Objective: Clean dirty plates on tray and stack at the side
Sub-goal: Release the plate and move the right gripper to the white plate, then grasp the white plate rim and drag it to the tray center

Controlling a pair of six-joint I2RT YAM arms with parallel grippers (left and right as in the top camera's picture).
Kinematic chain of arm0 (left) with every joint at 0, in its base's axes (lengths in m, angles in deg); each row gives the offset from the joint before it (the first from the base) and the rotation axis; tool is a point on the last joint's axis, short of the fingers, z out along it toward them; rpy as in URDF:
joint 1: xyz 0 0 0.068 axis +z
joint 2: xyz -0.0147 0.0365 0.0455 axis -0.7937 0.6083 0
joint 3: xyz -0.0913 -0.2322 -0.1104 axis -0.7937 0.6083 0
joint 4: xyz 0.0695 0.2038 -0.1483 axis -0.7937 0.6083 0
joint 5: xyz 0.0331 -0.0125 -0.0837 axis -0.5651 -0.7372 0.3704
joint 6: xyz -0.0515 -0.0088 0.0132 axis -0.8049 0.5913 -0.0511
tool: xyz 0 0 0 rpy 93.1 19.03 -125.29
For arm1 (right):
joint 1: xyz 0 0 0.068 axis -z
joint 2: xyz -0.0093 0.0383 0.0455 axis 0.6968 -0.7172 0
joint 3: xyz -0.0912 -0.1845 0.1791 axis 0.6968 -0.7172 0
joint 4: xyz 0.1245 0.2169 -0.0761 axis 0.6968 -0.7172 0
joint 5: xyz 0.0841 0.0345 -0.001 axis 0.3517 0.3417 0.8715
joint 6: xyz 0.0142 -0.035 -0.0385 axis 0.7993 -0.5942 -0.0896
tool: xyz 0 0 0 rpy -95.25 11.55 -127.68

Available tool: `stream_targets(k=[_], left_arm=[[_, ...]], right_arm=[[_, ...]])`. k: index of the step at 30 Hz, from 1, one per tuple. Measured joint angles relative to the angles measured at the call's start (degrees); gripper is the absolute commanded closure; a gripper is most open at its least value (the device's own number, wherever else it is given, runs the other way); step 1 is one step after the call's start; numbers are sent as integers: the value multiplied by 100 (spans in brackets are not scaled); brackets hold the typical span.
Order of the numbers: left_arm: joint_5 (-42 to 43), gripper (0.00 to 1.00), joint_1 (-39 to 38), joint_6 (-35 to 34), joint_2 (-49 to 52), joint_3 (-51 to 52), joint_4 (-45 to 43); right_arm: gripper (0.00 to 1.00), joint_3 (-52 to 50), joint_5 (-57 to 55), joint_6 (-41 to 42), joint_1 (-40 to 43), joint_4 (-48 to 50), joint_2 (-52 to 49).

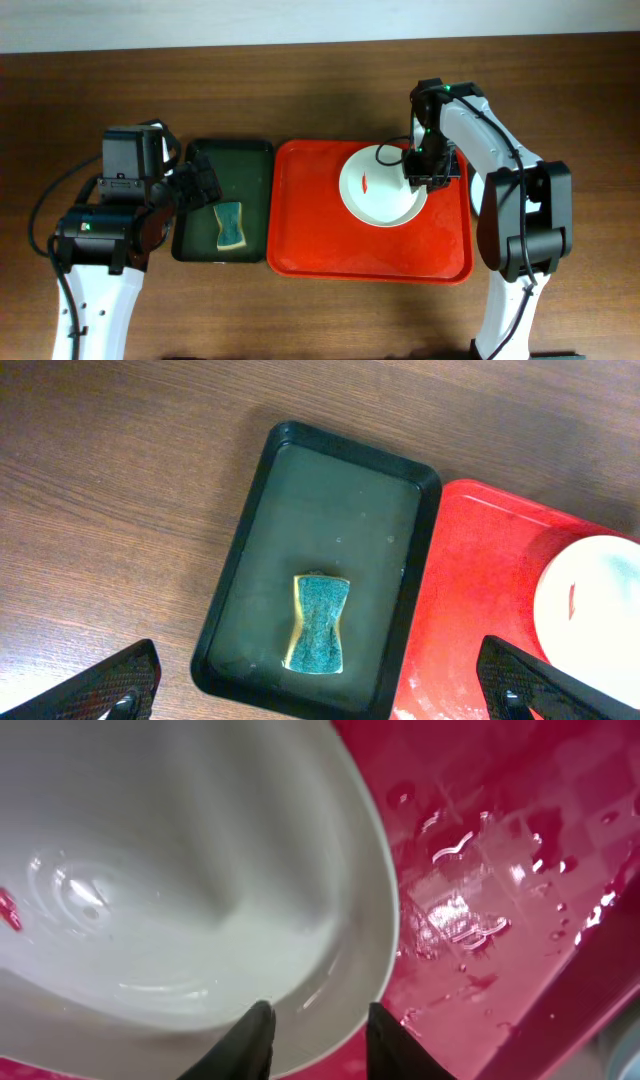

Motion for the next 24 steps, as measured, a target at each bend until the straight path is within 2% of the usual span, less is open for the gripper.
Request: stream_targets(k=[7,8,11,15,17,20,24], left_arm=[[0,1,0,0,0,0,0],[0,1,0,0,0,0,0],[0,1,0,0,0,0,2],[-2,1,0,0,0,0,0],[-2,1,0,0,0,0,2],[0,1,0,0,0,0,0],[-2,1,0,0,0,0,0]], right_arm=[[65,-24,-223,37,188,166,0],[68,-81,-271,39,190,262,0],[95,-382,-328,44,188,577,0],[94,-455,-162,83,190,492,2],[96,-450,393,79,138,273,2],[96,-450,920,105,-127,76,2],[96,-450,1263,531,-667,-96,2]])
